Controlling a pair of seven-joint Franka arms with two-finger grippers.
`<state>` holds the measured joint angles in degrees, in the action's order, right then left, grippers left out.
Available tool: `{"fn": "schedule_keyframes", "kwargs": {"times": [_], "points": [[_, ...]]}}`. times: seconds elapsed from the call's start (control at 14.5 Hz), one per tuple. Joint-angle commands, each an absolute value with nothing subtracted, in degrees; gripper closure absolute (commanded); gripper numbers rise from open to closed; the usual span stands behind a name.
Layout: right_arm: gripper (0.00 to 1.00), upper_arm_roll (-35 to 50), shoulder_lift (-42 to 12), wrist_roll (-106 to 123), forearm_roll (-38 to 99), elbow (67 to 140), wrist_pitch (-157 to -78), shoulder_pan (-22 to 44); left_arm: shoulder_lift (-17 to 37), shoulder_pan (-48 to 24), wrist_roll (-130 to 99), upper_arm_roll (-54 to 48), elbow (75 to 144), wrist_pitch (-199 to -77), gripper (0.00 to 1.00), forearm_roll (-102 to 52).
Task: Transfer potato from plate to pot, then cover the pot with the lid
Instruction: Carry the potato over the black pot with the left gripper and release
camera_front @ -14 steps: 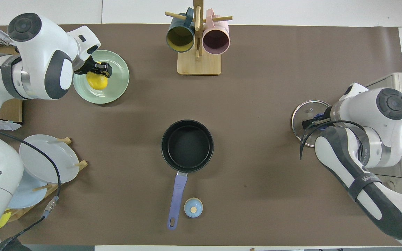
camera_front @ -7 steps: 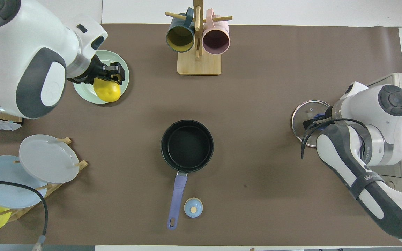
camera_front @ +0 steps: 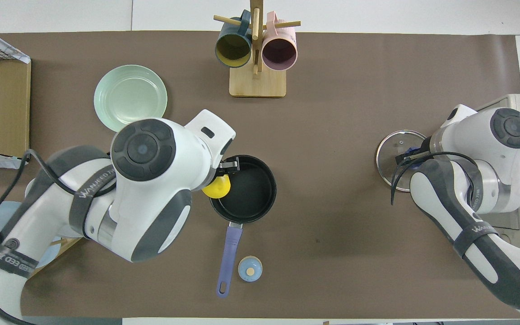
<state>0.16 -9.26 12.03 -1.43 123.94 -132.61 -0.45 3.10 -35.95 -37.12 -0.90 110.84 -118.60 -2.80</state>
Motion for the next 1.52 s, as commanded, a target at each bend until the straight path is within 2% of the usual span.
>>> {"fn": "schedule_keyframes", "kwargs": {"times": [0.0, 0.14, 0.42, 0.48, 0.62, 0.69, 1.11, 1.45], "points": [[0.57, 0.53, -9.67, 14.50, -0.53, 121.47, -129.73, -1.05, 0.34, -39.63, -40.60, 0.26, 119.44, -126.46, 1.00, -3.25], [0.66, 0.53, -9.67, 14.59, -0.53, 121.29, -129.38, -1.05, 2.37, -40.78, -40.87, 0.35, 120.14, -129.88, 1.00, -3.25], [0.66, 1.05, -10.28, 13.19, -0.53, 114.89, -122.71, 2.00, 4.74, -40.78, -40.43, 0.44, 120.32, -133.50, 1.00, -2.64], [0.72, 1.05, -10.81, 12.84, -0.53, 113.48, -121.74, 2.80, 6.05, -40.87, -40.52, 0.44, 120.24, -133.94, 1.00, -2.46], [0.93, 1.14, -10.90, 12.22, -0.61, 111.98, -119.98, 4.74, 7.38, -40.96, -40.26, 0.44, 120.32, -136.05, 1.00, -0.89], [1.00, 1.14, -10.99, 11.61, -0.62, 111.02, -118.93, 4.92, 7.47, -40.87, -39.82, 0.44, 120.32, -136.14, 1.00, -0.10], [1.00, 1.14, -11.78, 8.26, -0.70, 107.84, -116.02, 7.82, 11.15, -42.71, -38.32, 0.53, 120.32, -137.37, 1.00, 1.05], [1.00, 1.14, -11.87, 7.12, -0.62, 107.58, -115.93, 7.74, 12.12, -44.55, -38.41, 0.53, 120.85, -137.99, 1.00, 2.02]]}}
